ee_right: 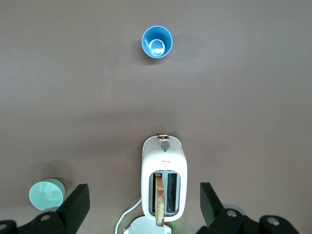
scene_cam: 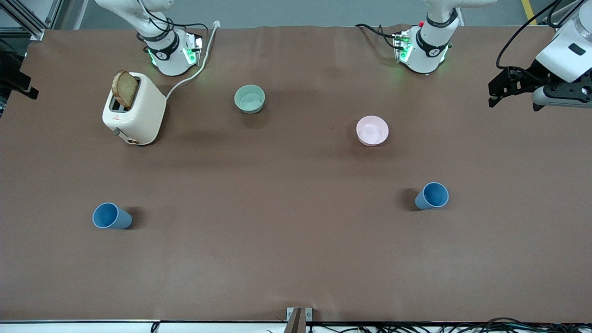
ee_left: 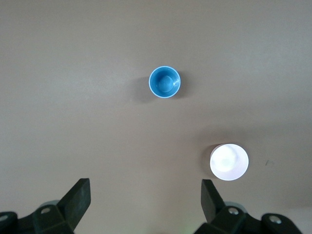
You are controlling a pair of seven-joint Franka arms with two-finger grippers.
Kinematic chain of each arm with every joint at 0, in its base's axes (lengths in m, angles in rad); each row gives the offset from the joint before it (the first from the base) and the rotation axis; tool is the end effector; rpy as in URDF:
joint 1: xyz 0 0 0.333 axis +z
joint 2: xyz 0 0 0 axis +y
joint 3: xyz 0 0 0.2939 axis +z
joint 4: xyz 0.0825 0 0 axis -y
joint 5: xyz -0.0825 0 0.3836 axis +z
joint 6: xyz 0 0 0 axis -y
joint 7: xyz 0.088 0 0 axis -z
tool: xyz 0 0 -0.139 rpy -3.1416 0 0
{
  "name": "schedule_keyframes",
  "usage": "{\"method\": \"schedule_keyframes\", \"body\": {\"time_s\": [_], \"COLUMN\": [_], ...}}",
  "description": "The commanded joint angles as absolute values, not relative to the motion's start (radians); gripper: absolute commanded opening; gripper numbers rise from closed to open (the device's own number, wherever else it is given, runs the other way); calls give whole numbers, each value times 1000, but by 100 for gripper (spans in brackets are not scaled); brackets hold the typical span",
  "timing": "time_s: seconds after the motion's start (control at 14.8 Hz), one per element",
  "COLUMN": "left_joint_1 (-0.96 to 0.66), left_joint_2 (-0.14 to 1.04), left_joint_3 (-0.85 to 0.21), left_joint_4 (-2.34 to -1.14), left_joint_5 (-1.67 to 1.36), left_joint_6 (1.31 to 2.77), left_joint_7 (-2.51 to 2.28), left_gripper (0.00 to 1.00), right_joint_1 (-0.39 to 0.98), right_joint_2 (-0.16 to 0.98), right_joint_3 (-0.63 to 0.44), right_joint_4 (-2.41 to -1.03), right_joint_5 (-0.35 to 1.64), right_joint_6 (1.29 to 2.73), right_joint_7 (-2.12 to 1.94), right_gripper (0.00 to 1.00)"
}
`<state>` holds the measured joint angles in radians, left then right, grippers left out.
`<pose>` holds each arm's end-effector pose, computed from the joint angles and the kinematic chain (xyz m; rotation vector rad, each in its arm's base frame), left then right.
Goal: Stack blue cups with both arms
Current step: 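Reach the left gripper down to the blue cup beside the pink bowl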
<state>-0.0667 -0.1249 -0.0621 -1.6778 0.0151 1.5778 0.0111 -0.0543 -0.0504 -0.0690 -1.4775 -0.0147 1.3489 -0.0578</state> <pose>0.5146 -0.0663 0.5874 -3.1124 0.2173 -0.0405 0.5080 -0.0662 0.6218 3.1335 -0.1065 -0.1239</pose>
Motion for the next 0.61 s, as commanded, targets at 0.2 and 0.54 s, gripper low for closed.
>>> {"method": "schedule_keyframes", "body": {"time_s": [0.2, 0.54], "left_joint_1": [-68, -35], "left_joint_2": [32, 199], "left_joint_3": [-48, -48], "left_joint_4": [-1598, -1759], "left_joint_5": [17, 17], "left_joint_6": [1555, 1916], "left_joint_7": [21, 20], "left_gripper": [100, 100], "right_joint_1": [-54, -55], "right_joint_2": [-72, -66], "right_joint_3": [-64, -64], "right_joint_4": [-1499, -1541], "right_joint_5": [-14, -14], "right_joint_6": [1385, 1457], "right_joint_7": [-66, -67], "right_gripper": [100, 100]}}
